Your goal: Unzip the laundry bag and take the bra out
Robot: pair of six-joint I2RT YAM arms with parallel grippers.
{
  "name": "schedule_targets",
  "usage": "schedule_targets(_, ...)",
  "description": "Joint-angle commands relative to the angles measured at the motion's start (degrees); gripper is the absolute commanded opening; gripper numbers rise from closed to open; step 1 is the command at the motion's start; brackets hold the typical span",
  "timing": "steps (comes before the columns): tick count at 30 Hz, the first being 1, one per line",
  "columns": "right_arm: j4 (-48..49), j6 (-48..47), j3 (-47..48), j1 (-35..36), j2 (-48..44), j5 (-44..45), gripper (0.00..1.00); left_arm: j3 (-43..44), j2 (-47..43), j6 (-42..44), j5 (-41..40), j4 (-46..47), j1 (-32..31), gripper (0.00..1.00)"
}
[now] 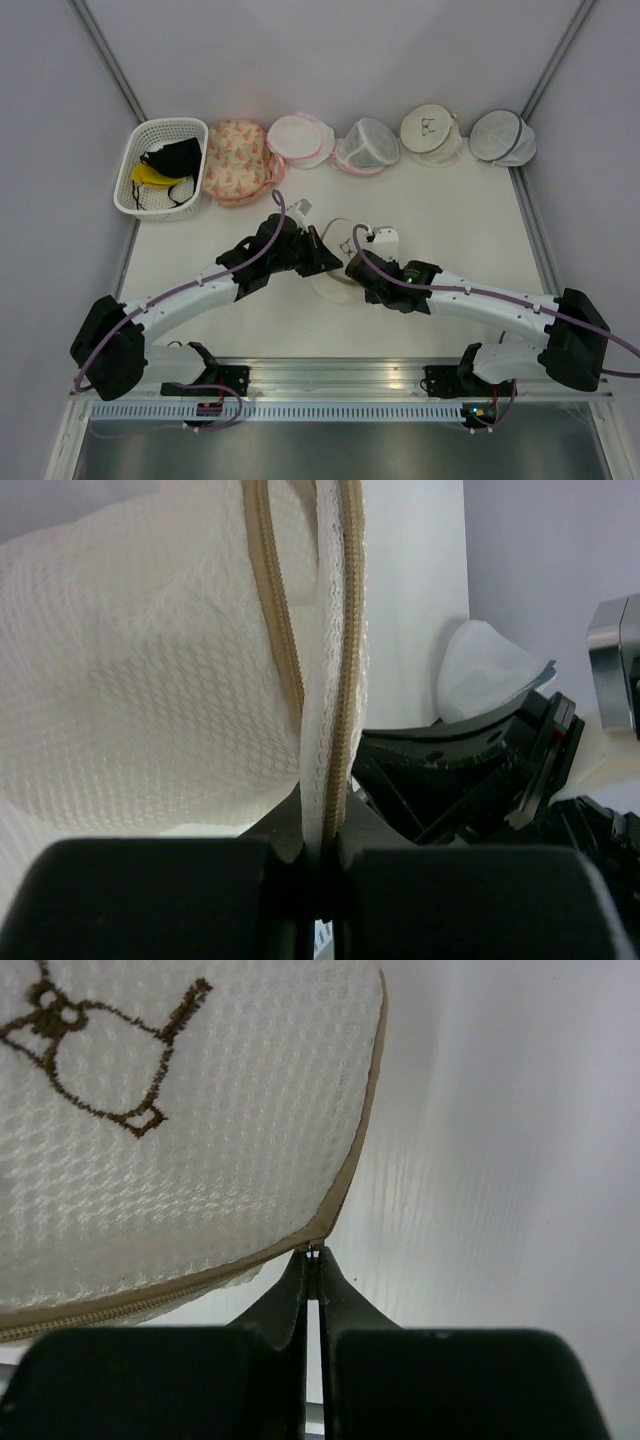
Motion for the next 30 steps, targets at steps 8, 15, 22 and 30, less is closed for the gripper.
schedule_targets(8, 0.0, -3.1, -2.6, -0.9, -9.4, -0.8, 0.00, 11.1, 4.9, 10.3, -11.0, -5.1, 1.8, 0.95)
schedule_targets(15, 11.4, -6.6, -6.4, -0.9, -11.6, -12.0, 0.00, 1.9, -4.5, 1.7, -13.1, -11.6, 1.6, 1.00)
schedule_targets(22, 42.4, -5.0, -13.5, -0.9, -14.9, -39.6, 0.01, -8.8, -11.2, -8.1, -3.6, -4.7, 0.0, 1.00)
schedule_targets(30, 40.7, -7.4, -10.5, -0.9, -11.8, -41.1, 0.00, -9.3, -8.0, -10.2, -0.5, 3.3, -1.5, 0.97)
